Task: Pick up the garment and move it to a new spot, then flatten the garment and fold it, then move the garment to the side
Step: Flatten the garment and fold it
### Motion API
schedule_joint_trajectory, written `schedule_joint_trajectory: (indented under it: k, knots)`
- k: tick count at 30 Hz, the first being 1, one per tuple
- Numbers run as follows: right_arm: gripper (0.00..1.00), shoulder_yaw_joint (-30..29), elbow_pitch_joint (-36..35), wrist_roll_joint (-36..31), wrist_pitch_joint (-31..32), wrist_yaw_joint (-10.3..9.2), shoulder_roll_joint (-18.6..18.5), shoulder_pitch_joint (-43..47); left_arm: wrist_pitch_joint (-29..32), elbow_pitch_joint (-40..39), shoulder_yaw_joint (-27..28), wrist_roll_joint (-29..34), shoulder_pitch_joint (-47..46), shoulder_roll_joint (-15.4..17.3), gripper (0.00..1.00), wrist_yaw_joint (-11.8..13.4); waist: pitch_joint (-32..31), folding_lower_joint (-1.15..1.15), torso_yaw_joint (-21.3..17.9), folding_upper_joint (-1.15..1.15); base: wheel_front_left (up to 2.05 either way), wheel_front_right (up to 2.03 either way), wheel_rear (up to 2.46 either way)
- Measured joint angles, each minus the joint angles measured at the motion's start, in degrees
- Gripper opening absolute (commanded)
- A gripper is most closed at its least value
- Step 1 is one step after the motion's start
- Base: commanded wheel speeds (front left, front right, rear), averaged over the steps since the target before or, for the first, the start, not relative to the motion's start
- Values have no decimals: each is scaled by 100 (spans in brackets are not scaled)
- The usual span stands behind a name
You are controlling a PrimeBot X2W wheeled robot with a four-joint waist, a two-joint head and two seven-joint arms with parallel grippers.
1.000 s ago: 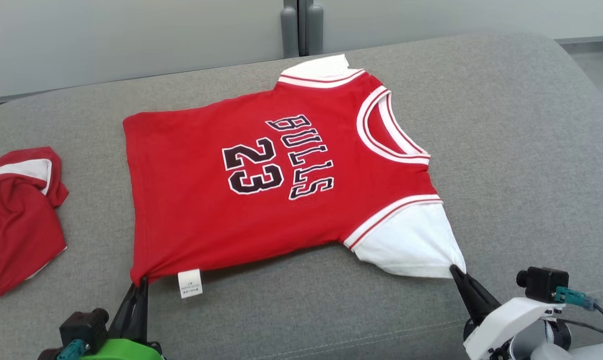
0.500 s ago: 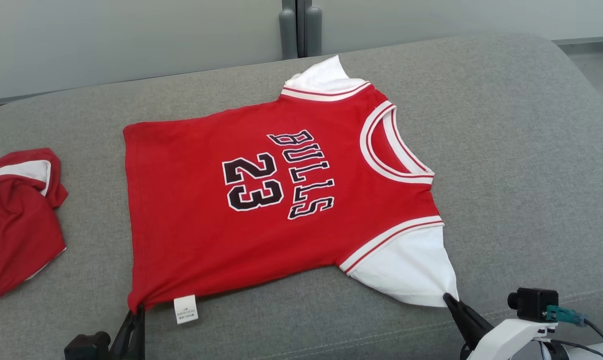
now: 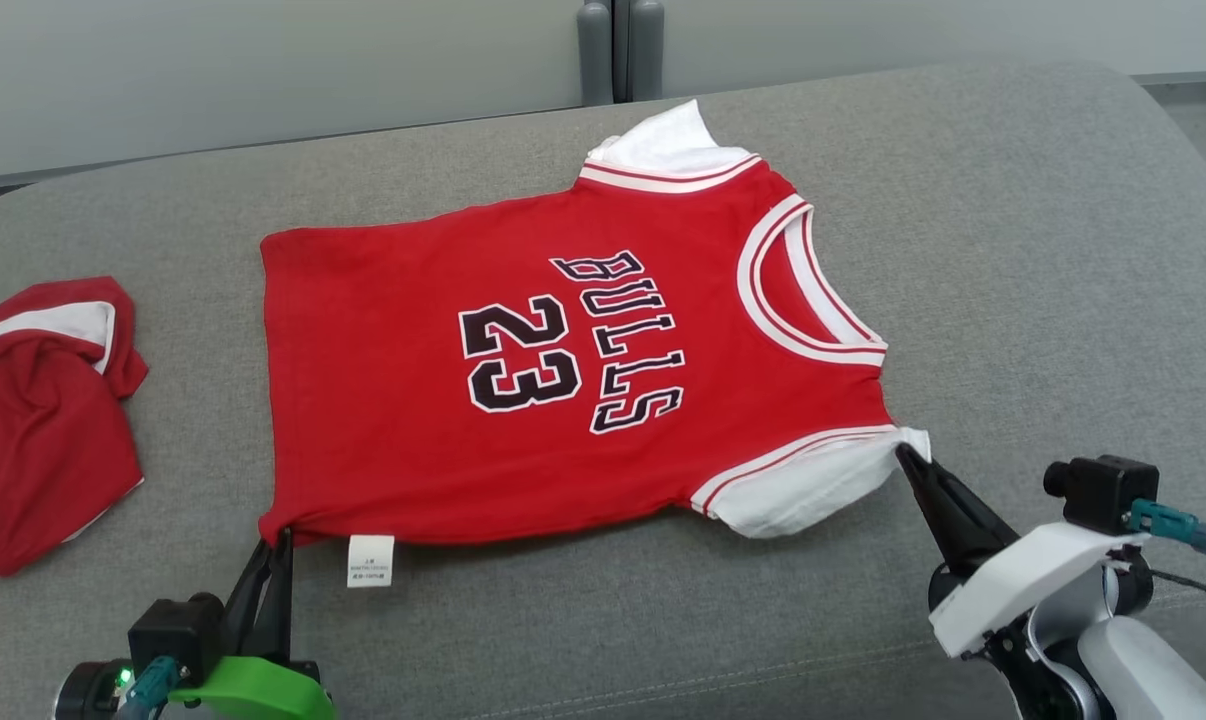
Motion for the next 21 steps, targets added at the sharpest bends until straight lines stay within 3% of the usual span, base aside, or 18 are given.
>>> schedule_joint_trajectory:
  k: [9,21]
  knots:
    - [0,110,560,126,40,0,-38,-1121,213,320,-263,-51,-647,285,0,-70,135,0,17,0,0,0,0]
    - [0,842,2650,469,-112,0,151,-3157,346,1227,-856,-438,-1840,647,0,-99,482,0,14,0,0,0,0]
